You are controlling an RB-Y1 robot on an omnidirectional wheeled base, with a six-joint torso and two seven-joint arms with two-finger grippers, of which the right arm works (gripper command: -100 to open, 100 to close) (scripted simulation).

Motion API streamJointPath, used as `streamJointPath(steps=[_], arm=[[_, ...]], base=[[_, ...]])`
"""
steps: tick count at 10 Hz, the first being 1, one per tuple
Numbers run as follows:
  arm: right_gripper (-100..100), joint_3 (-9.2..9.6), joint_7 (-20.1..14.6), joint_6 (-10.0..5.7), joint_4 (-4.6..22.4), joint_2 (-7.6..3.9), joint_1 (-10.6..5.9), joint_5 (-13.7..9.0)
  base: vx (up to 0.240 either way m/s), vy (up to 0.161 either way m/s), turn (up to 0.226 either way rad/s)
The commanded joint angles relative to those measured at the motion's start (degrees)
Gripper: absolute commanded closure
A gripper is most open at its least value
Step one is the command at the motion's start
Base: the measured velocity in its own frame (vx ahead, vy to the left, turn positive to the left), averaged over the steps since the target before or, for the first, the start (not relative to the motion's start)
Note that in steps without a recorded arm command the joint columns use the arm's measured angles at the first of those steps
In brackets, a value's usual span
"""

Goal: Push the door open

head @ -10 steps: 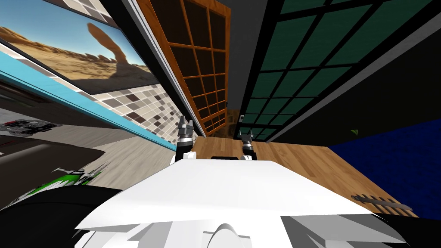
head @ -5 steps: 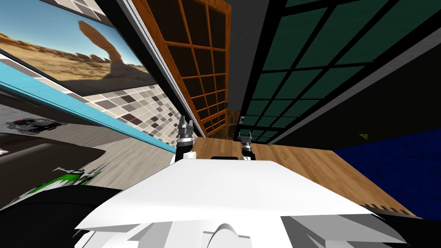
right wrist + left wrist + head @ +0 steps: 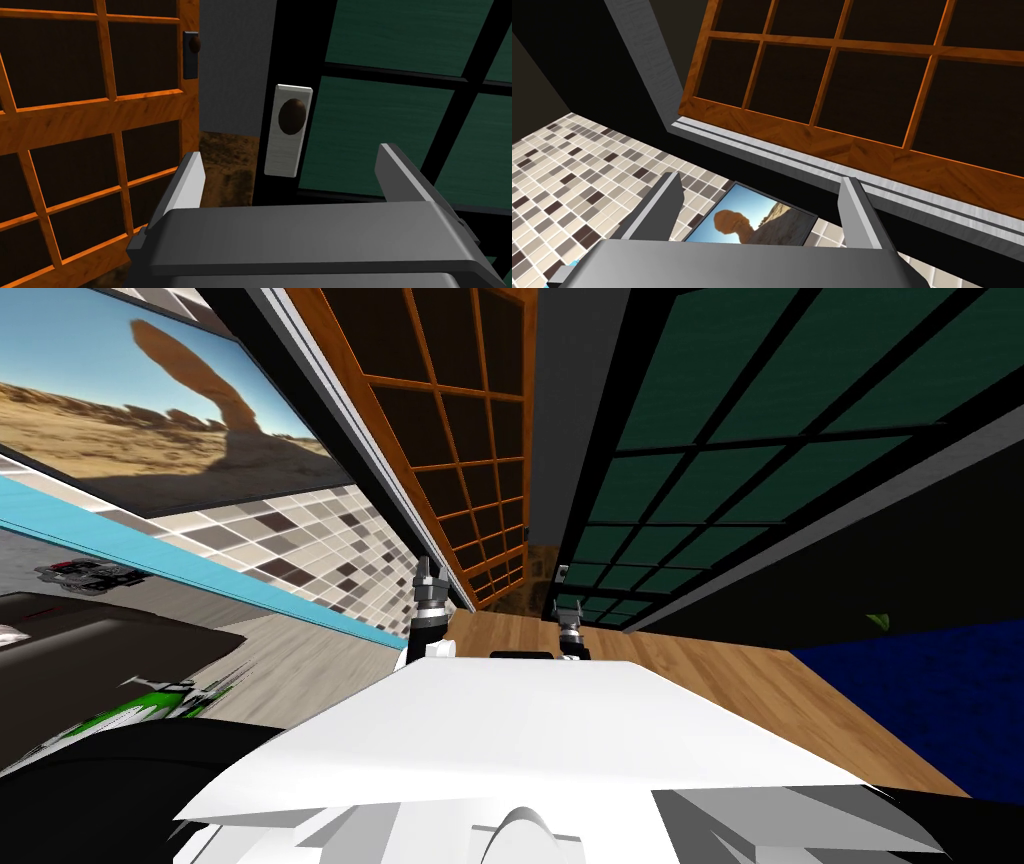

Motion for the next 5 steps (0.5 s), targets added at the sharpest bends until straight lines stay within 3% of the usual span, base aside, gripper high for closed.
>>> streamJointPath(steps=[1, 5], arm=[[-100, 0.6, -1.35, -0.92, 1.87, -0.12, -0.43, -0.88], [-100, 2.34, -4.65, -2.73, 6.3, -0.28, -1.39, -3.84]], base=[[0.079, -0.039, 0.026], [0.105, -0.05, 0.036]])
